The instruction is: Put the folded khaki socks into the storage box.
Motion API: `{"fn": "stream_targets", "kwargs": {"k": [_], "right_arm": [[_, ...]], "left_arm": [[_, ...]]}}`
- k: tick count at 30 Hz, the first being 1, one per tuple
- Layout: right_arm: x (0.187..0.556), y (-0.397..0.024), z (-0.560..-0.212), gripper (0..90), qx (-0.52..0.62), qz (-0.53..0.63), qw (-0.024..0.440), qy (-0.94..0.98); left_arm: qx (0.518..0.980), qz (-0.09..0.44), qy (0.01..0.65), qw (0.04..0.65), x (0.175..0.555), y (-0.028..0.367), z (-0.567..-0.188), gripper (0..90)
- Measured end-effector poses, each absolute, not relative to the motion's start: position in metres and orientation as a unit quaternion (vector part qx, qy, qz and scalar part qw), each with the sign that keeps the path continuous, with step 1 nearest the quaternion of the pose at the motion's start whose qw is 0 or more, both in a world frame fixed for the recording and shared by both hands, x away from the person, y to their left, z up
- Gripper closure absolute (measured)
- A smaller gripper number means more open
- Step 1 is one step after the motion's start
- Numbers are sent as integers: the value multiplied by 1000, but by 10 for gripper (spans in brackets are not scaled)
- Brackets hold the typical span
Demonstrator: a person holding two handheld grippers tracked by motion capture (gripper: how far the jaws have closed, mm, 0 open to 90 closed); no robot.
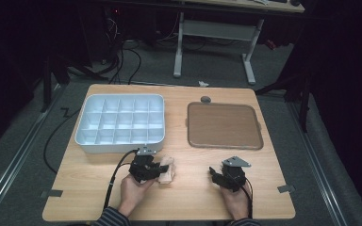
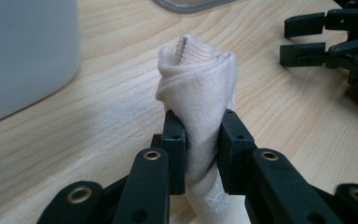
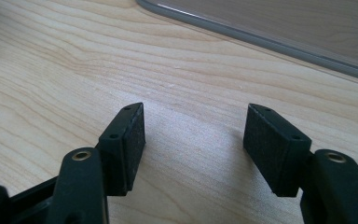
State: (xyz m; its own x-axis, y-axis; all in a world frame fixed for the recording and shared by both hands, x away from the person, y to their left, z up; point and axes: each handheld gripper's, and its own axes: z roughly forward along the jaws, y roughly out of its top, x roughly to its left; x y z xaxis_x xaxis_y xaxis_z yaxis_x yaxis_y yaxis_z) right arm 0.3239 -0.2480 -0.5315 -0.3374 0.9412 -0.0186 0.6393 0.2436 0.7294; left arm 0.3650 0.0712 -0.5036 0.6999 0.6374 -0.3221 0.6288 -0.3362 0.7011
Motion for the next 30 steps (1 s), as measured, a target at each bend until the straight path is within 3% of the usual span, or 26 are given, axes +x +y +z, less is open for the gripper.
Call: {"fn": "stream_targets", "kwargs": {"k": [30], "right_arm": [[324, -248, -532, 386, 523, 321, 235, 753]], "left_arm": [[815, 18, 401, 419, 370, 101, -490, 758]]}}
